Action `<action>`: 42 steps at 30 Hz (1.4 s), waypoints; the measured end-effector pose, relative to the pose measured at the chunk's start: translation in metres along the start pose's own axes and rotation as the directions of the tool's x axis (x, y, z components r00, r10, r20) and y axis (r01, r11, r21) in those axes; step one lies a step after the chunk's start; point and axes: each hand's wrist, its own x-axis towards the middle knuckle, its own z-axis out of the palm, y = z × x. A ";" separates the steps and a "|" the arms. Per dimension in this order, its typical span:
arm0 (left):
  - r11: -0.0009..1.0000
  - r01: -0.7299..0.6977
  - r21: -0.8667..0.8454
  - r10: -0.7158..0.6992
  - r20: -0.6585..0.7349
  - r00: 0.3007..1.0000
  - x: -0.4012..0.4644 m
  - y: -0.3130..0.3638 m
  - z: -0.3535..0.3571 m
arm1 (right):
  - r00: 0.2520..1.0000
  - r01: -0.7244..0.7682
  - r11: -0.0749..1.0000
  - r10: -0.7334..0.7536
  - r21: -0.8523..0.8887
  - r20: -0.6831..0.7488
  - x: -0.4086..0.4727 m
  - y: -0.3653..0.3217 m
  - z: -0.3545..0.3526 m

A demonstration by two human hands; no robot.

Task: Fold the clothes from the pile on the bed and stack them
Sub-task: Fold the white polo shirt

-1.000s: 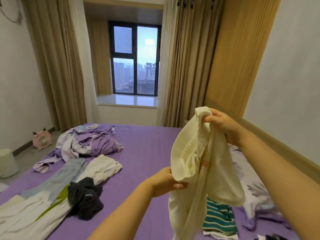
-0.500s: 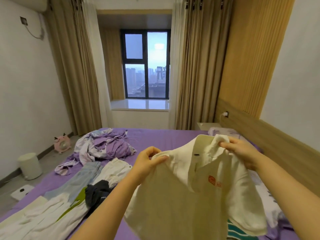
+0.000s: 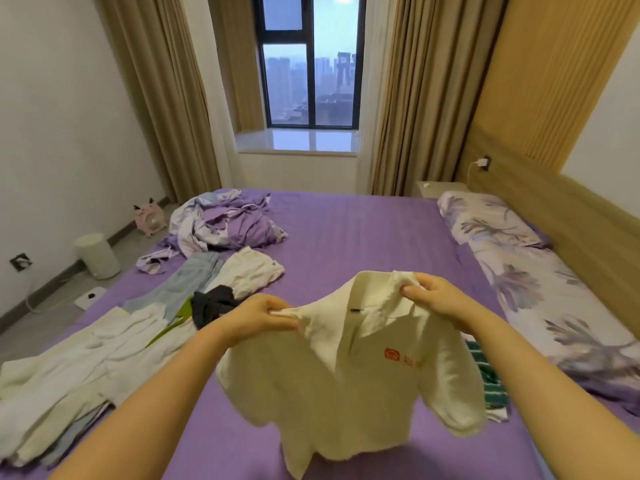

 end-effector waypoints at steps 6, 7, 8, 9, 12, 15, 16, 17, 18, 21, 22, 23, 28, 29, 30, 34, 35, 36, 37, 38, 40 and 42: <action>0.989 0.063 -0.132 -0.084 -0.161 0.983 -0.007 -0.033 0.027 | 0.961 -0.079 0.992 0.103 -0.100 0.257 -0.004 0.032 0.042; 0.986 0.088 -0.143 -0.112 -0.169 0.979 -0.010 -0.036 0.029 | 0.948 -0.082 0.986 0.121 -0.143 0.295 -0.006 0.034 0.048; 0.981 0.123 -0.148 -0.147 -0.162 0.976 -0.015 -0.039 0.031 | 0.934 -0.089 0.979 0.147 -0.185 0.326 -0.009 0.037 0.054; 0.976 0.166 -0.144 -0.186 -0.139 0.973 -0.020 -0.043 0.033 | 0.919 -0.110 0.970 0.183 -0.218 0.349 -0.014 0.040 0.060; 0.947 0.294 -0.130 -0.294 0.023 0.956 -0.039 -0.050 0.036 | 0.844 -0.227 0.949 0.303 -0.217 0.443 -0.030 0.045 0.068; 0.917 0.319 -0.242 -0.283 0.170 0.944 -0.055 -0.035 0.019 | 0.784 -0.304 0.951 0.280 -0.050 0.554 -0.041 0.031 0.057; 0.904 0.306 -0.299 -0.255 0.196 0.947 -0.057 -0.027 0.008 | 0.795 -0.307 0.952 0.245 0.020 0.556 -0.041 0.024 0.051; 0.888 0.291 -0.357 -0.228 0.208 0.951 -0.056 -0.019 -0.004 | 0.816 -0.299 0.950 0.208 0.086 0.540 -0.039 0.015 0.045; 0.870 0.274 -0.410 -0.204 0.206 0.957 -0.052 -0.012 -0.017 | 0.841 -0.285 0.948 0.175 0.143 0.512 -0.035 0.008 0.038; 0.841 0.246 -0.482 -0.187 0.169 0.968 -0.021 -0.005 -0.047 | 0.887 -0.248 0.943 0.129 0.222 0.443 -0.009 -0.010 0.025; 0.842 0.257 -0.475 -0.206 0.157 0.966 -0.006 -0.008 -0.052 | 0.890 -0.251 0.949 0.148 0.191 0.431 0.003 -0.013 0.024; 0.842 0.278 -0.463 -0.239 0.143 0.960 0.009 -0.015 -0.054 | 0.887 -0.266 0.954 0.186 0.139 0.422 0.016 -0.014 0.026; 0.856 0.343 -0.386 -0.374 -0.006 0.927 0.086 -0.084 -0.027 | 0.884 -0.376 0.909 0.410 -0.180 0.225 0.090 0.035 0.067; 0.877 0.328 -0.351 -0.363 -0.036 0.931 0.100 -0.102 -0.019 | 0.891 -0.378 0.893 0.422 -0.243 0.165 0.104 0.052 0.079; 0.893 0.320 -0.317 -0.356 -0.061 0.933 0.113 -0.119 -0.011 | 0.897 -0.376 0.879 0.424 -0.293 0.122 0.117 0.071 0.092; 0.917 0.334 -0.219 -0.356 -0.070 0.932 0.164 -0.191 0.022 | 0.891 -0.409 0.832 0.453 -0.376 0.033 0.164 0.140 0.141; 0.912 0.351 -0.211 -0.369 -0.051 0.928 0.176 -0.208 0.029 | 0.885 -0.427 0.822 0.465 -0.376 0.011 0.173 0.155 0.151; 0.904 0.376 -0.203 -0.390 -0.032 0.920 0.189 -0.225 0.038 | 0.878 -0.449 0.812 0.479 -0.373 -0.012 0.182 0.170 0.160; 0.894 0.405 -0.191 -0.416 -0.016 0.909 0.200 -0.241 0.046 | 0.868 -0.471 0.801 0.496 -0.369 -0.032 0.190 0.184 0.169; 0.884 0.432 -0.178 -0.439 -0.004 0.898 0.212 -0.256 0.053 | 0.856 -0.494 0.789 0.514 -0.364 -0.046 0.197 0.197 0.176; 0.867 0.472 -0.160 -0.477 0.012 0.879 0.233 -0.282 0.065 | 0.843 -0.513 0.773 0.535 -0.374 -0.052 0.211 0.220 0.188; 0.868 0.479 -0.129 -0.479 0.030 0.877 0.253 -0.304 0.072 | 0.838 -0.515 0.756 0.542 -0.404 -0.055 0.221 0.239 0.194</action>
